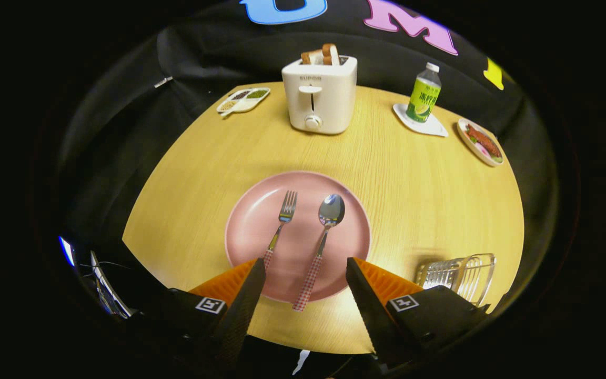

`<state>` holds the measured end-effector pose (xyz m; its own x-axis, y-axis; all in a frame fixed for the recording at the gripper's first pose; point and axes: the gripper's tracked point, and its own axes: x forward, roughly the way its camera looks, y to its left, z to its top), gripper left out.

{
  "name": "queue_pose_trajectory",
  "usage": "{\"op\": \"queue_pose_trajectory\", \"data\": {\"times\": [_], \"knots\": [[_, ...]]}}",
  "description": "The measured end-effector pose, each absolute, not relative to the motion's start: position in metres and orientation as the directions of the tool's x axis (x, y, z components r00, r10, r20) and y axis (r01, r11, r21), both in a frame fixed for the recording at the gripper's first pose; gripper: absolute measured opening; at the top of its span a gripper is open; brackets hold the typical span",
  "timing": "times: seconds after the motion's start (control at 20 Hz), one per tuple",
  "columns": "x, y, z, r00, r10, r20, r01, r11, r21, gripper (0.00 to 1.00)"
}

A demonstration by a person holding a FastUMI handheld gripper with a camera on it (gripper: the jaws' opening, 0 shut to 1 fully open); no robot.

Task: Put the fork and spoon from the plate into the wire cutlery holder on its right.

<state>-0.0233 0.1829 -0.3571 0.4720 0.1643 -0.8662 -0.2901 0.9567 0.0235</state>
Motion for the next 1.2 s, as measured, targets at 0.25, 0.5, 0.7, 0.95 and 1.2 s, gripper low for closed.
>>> {"op": "queue_pose_trajectory", "data": {"times": [0.25, 0.5, 0.7, 0.95, 1.2], "knots": [[-0.028, 0.177, -0.385, 0.395, 0.125, -0.91, -0.268, 0.963, 0.016, 0.84], [-0.031, 0.179, -0.397, 0.35, 0.102, -0.931, -0.279, 0.96, 0.0, 0.66], [-0.028, 0.175, -0.409, 0.321, 0.06, -0.945, -0.274, 0.961, -0.033, 0.39], [-0.027, 0.175, -0.408, 0.291, 0.068, -0.954, -0.252, 0.968, -0.008, 0.14], [-0.03, 0.175, -0.392, 0.288, 0.126, -0.949, -0.259, 0.964, 0.049, 0.11]]}}
